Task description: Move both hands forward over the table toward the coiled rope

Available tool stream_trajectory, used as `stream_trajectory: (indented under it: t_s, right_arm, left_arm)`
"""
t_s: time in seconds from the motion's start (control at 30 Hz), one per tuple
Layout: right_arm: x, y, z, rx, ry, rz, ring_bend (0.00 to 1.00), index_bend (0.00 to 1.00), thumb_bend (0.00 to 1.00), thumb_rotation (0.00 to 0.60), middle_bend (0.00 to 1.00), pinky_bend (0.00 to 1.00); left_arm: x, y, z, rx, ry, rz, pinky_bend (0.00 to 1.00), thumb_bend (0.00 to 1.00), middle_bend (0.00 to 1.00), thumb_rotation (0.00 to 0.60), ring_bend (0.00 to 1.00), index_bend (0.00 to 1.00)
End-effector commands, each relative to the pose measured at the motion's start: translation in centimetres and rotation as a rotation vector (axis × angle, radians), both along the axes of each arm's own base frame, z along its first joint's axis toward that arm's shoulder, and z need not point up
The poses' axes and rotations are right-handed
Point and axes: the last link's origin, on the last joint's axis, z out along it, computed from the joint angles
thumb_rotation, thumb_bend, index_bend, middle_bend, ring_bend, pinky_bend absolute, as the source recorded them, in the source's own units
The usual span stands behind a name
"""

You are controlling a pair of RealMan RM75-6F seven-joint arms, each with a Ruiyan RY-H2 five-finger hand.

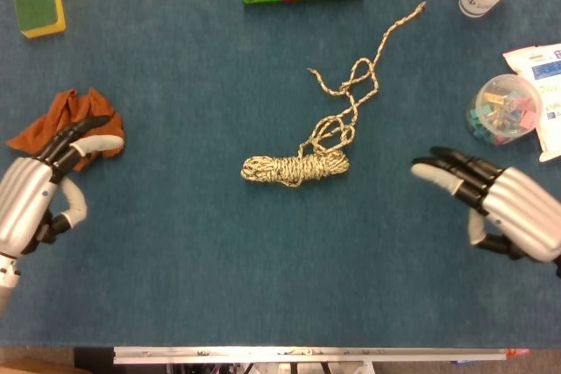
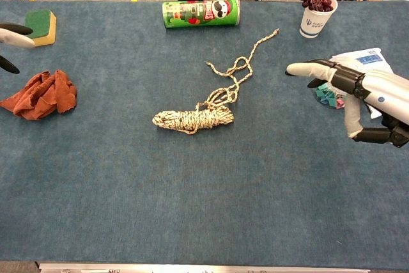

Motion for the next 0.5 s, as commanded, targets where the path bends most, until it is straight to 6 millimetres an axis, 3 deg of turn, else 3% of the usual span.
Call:
stream_trajectory:
  t_s: [0.03, 0.5]
  right_arm:
    - [1.2, 0.2, -0.7, 0.130, -0.092, 0.015, 0.04, 0.05, 1.00, 0.600, 0.11, 0.22]
    - [3.9, 0.9, -2.3, 0.500, -0.262, 0.030, 0.04, 0.05, 1.00, 0.600, 0.11, 0.22]
  left_arm:
    - [0.8, 0.1, 0.0, -0.066, -0.060, 0.001, 0.33, 1.00, 0.13, 0.600, 0.14, 0.24]
    - [2.7, 0.9, -0.5, -0.230, -0.205, 0.003, 0.33, 1.00, 0.13, 0.600, 0.14, 0.24]
